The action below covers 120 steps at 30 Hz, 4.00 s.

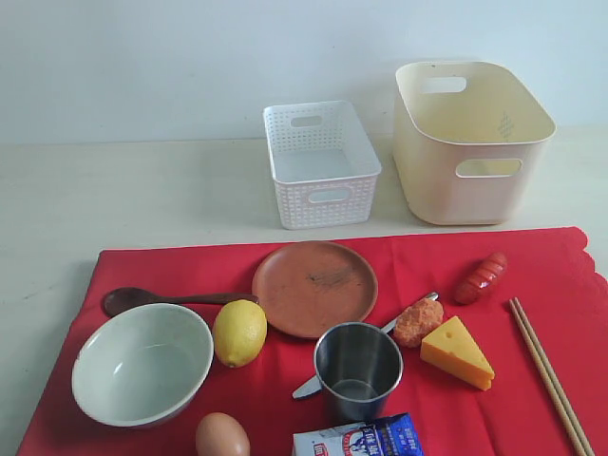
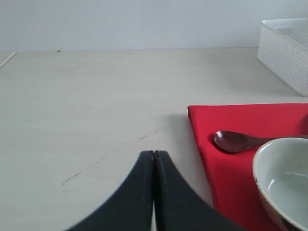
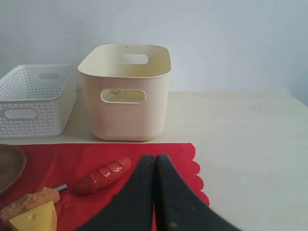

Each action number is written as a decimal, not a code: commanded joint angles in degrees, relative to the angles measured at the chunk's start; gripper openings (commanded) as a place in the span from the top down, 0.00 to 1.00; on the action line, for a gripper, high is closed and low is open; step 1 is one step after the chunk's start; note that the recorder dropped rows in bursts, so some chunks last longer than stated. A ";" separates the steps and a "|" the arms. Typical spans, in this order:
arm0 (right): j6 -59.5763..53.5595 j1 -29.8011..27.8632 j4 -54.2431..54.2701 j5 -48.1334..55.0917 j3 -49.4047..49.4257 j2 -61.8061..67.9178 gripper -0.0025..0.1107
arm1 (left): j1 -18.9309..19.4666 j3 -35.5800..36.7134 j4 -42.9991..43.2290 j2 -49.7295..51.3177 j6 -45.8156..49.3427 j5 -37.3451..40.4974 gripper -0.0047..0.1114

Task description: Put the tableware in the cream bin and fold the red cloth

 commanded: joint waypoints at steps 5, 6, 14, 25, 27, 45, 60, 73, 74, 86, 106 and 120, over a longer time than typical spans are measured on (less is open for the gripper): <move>-0.08 -0.28 -0.10 -0.47 0.28 -0.32 0.98 | 0.12 0.14 0.08 -0.34 -0.04 -0.45 0.96; -0.08 -0.28 -0.10 -0.47 0.28 -0.32 0.98 | 0.12 0.14 0.08 -0.34 -0.04 -0.45 0.96; -0.20 -0.28 -0.10 -0.47 0.28 -0.32 0.98 | 0.12 0.14 0.08 -0.34 -0.04 -0.45 0.96; -0.19 -0.28 -0.10 -0.47 0.28 -0.32 0.98 | 0.12 0.14 0.08 -0.34 -0.04 -0.45 0.96; -0.19 -0.28 -0.10 -0.47 0.28 -0.32 0.98 | 0.12 0.14 0.08 -0.34 -0.04 -0.45 0.96; -0.15 -0.28 -0.10 -0.47 0.28 -0.32 0.98 | 0.12 0.14 0.08 -0.34 -0.04 -0.45 0.96; -0.15 -0.28 -0.10 -0.26 -0.21 10.12 0.98 | 0.12 0.14 0.08 -0.34 -0.04 -0.45 0.96; -0.15 -0.28 -0.10 -0.26 -14.46 23.90 0.98 | 0.12 0.14 0.08 -0.34 -0.04 -0.45 0.96; -0.15 -0.28 -0.10 -0.36 -15.70 25.16 0.98 | 0.12 0.14 0.08 -0.34 -0.04 -0.45 0.96; -0.15 -0.28 -0.10 -0.49 -27.35 35.36 0.98 | 0.12 0.14 0.08 -0.34 -0.04 -0.45 0.96; -0.15 -0.28 -0.10 -0.49 -30.37 39.07 0.98 | 0.12 0.14 0.08 -0.34 -0.04 -0.45 0.96; -0.15 -0.28 -0.10 -0.49 -30.37 39.07 0.98 | 0.12 0.14 0.08 -0.34 -0.04 -0.45 0.96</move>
